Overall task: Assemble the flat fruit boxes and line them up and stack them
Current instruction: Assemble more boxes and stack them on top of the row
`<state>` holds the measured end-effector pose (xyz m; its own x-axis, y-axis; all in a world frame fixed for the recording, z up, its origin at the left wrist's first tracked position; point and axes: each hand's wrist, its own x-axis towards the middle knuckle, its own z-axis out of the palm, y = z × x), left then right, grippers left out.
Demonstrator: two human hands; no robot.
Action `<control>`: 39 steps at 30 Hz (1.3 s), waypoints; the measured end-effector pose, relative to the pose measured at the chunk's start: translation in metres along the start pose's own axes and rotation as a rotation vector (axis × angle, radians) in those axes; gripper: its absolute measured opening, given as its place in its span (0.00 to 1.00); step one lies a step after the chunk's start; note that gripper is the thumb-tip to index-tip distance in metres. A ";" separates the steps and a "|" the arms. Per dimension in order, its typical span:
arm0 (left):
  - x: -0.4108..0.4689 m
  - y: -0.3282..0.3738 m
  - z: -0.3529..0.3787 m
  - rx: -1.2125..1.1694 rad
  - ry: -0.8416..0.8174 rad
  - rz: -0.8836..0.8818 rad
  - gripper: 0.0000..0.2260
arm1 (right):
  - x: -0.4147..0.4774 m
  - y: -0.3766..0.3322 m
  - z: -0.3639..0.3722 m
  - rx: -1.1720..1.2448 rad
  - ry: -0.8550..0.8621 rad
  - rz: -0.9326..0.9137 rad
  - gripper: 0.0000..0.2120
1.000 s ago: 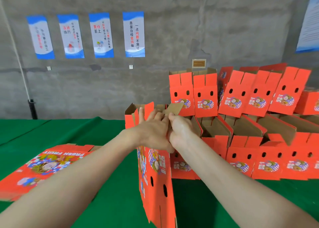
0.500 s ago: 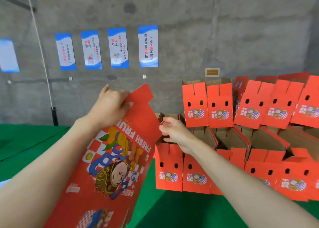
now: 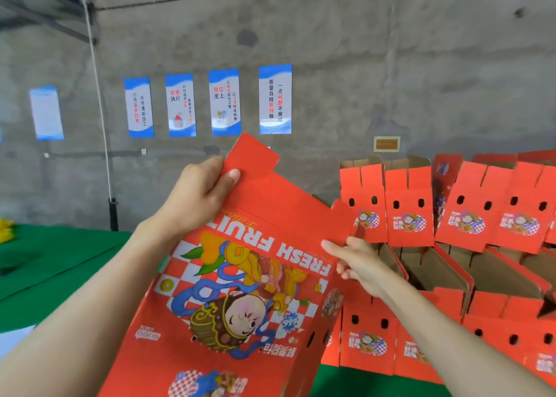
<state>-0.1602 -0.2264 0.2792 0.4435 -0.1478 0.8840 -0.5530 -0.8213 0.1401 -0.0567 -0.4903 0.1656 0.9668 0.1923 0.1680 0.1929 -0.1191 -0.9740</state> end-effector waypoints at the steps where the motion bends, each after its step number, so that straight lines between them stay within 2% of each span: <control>1: 0.001 -0.003 0.003 -0.004 0.016 -0.006 0.17 | -0.004 -0.001 -0.007 -0.015 -0.066 0.028 0.17; 4: -0.001 -0.015 0.015 0.043 0.030 -0.013 0.19 | -0.022 -0.006 -0.027 -0.050 -0.127 0.060 0.16; 8: -0.018 -0.039 0.039 0.067 -0.005 -0.030 0.16 | -0.047 -0.006 -0.043 -0.140 0.132 -0.193 0.11; 11: -0.041 -0.046 0.063 0.055 -0.048 0.067 0.16 | -0.065 -0.001 -0.054 -0.203 0.284 -0.331 0.12; 13: -0.061 -0.044 0.081 0.075 0.011 0.107 0.15 | -0.078 0.004 -0.060 -0.276 0.282 -0.364 0.08; 15: -0.084 -0.040 0.100 0.127 0.085 0.104 0.23 | -0.089 0.013 -0.069 -0.314 0.256 -0.366 0.05; 17: -0.104 -0.034 0.113 0.165 0.133 0.086 0.28 | -0.100 0.023 -0.076 -0.347 0.211 -0.350 0.08; 22: -0.145 -0.018 0.135 0.138 0.184 0.095 0.19 | -0.123 0.055 -0.092 -0.341 0.187 -0.283 0.13; 26: -0.197 -0.014 0.162 0.128 0.055 0.126 0.21 | -0.143 0.092 -0.106 -0.364 0.070 -0.147 0.14; 28: -0.209 -0.012 0.166 0.089 -0.013 0.141 0.19 | -0.151 0.101 -0.110 -0.392 0.045 -0.129 0.13; 33: -0.184 -0.011 0.151 -0.184 -0.195 0.083 0.16 | -0.156 0.106 -0.115 -0.389 0.076 -0.130 0.12; 36: -0.167 -0.015 0.148 -0.364 -0.251 -0.014 0.22 | -0.156 0.104 -0.117 -0.397 0.089 -0.124 0.12; 39: -0.163 -0.022 0.151 -0.362 -0.273 -0.091 0.30 | -0.153 0.105 -0.118 -0.495 0.098 -0.132 0.13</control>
<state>-0.1137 -0.2676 0.0643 0.6446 -0.2639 0.7176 -0.6924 -0.5995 0.4015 -0.1651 -0.6468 0.0559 0.9354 0.1479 0.3212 0.3477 -0.5506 -0.7589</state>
